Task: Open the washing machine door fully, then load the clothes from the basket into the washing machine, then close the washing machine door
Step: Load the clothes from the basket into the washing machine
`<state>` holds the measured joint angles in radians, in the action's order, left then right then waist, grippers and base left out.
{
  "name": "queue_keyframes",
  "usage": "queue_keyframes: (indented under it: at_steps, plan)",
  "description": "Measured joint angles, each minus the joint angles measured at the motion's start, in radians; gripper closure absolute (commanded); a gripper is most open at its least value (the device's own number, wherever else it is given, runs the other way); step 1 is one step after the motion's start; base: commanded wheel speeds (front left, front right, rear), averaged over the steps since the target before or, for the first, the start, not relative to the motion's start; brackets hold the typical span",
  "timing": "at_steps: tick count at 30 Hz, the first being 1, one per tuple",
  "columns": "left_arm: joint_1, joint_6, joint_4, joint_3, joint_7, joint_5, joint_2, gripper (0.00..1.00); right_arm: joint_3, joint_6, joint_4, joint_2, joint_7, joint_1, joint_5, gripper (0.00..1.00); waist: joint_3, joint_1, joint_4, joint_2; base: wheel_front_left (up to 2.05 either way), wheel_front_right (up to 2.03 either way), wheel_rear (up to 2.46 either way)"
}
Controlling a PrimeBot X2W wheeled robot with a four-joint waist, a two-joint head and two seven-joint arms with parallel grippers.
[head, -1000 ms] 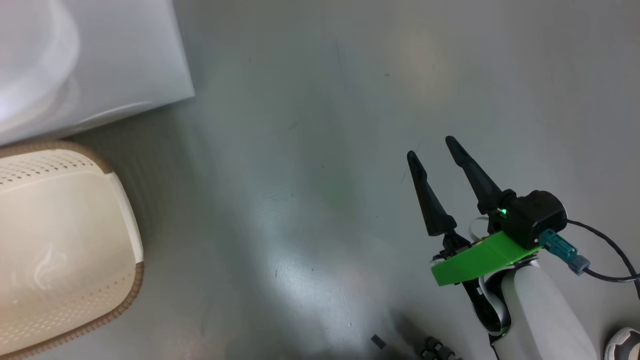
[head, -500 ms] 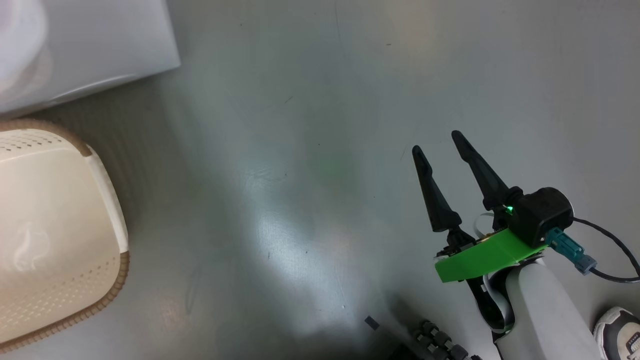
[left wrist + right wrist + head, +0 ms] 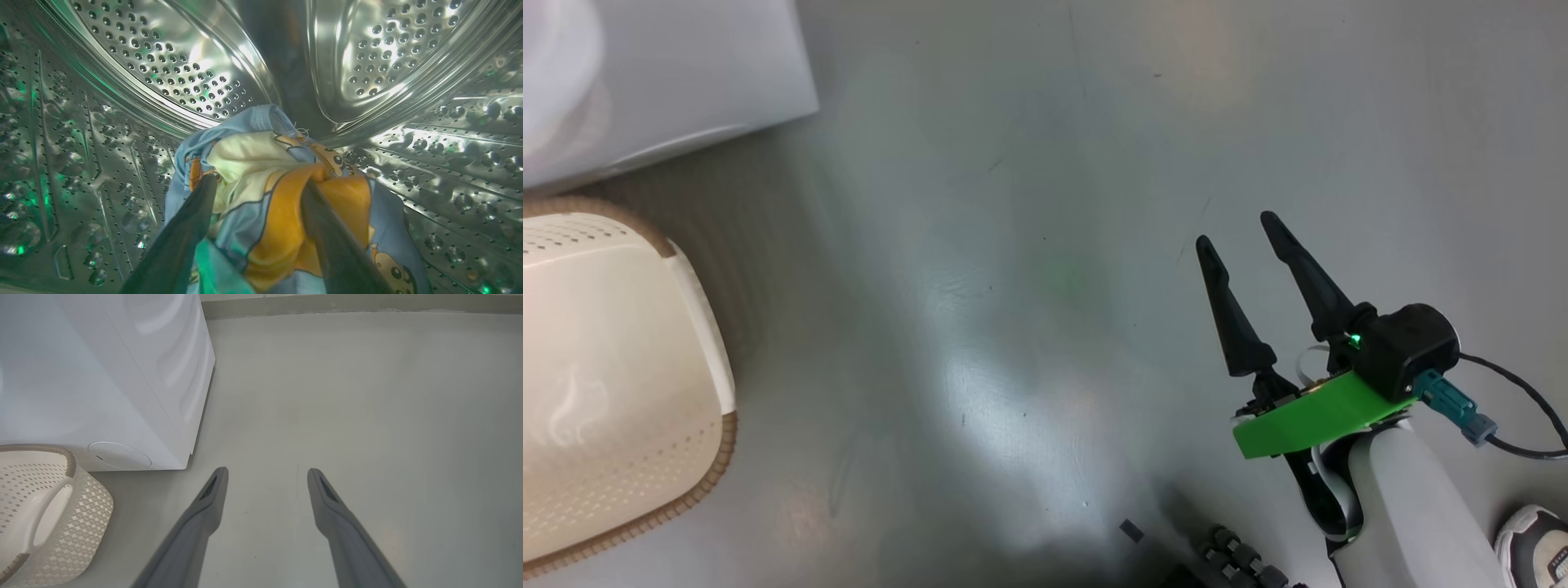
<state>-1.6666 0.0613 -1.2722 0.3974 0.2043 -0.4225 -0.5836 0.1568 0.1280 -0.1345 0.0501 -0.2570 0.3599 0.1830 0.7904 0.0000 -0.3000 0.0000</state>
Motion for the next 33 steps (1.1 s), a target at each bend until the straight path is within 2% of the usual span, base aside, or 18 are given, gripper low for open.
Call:
queue_keyframes:
  at_steps: [6,12,23,33]
  plan:
    - [0.003,-0.015,-0.012,0.009,0.004,0.0,0.001,0.0,0.0,0.0,-0.007,0.0,0.0,0.011,0.0,0.0,-0.026,0.0,0.007,0.0,0.0,0.0,0.0]
    - [0.039,-0.049,-0.02,-0.001,0.003,-0.033,0.01,0.0,-0.001,0.0,-0.019,0.0,0.0,0.011,-0.008,0.0,-0.068,0.0,0.022,0.0,0.0,0.0,0.0]
    - [0.194,-0.143,-0.026,-0.013,0.02,-0.089,0.059,0.0,-0.033,0.0,-0.042,0.001,0.0,0.004,-0.061,0.0,-0.176,0.0,0.081,0.0,0.0,0.0,0.0]
    - [0.422,-0.186,0.006,-0.014,0.044,-0.149,0.121,0.0,-0.052,0.0,-0.062,0.001,0.0,-0.046,-0.085,0.0,-0.305,0.0,0.136,0.0,0.0,0.0,0.0]
